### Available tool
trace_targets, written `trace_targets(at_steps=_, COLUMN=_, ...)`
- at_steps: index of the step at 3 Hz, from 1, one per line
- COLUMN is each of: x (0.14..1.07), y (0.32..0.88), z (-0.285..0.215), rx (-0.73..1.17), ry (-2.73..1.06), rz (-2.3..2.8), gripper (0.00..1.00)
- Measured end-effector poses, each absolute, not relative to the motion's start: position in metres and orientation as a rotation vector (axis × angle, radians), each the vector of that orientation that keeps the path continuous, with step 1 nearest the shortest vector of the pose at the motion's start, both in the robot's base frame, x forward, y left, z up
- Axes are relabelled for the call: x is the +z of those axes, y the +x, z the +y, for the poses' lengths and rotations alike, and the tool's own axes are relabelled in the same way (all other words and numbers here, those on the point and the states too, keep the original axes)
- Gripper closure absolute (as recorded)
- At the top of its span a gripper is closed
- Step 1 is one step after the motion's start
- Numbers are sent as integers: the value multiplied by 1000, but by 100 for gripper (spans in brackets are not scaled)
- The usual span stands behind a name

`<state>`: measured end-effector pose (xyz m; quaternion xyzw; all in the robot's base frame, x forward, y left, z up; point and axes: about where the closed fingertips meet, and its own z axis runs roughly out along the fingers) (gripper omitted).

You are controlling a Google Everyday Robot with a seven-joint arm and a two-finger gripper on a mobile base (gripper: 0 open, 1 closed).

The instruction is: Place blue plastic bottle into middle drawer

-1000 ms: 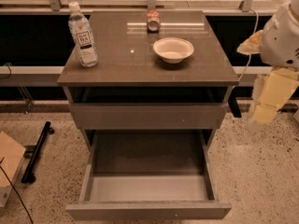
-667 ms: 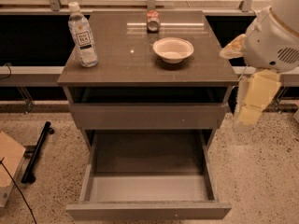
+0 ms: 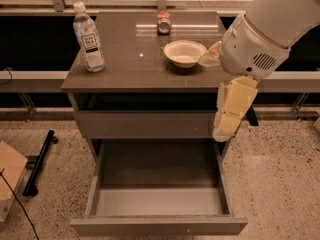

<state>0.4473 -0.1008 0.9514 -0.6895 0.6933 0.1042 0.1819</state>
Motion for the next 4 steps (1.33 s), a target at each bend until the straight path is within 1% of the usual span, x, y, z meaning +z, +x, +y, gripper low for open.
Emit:
trace_targets(at_steps=2, x=952, y=454, z=-97, rx=307, ry=-1879, rz=1944, gripper=0)
trace_targets(at_steps=4, x=969, y=506, z=-69, rx=331, ry=-1667, rz=1809, gripper=0)
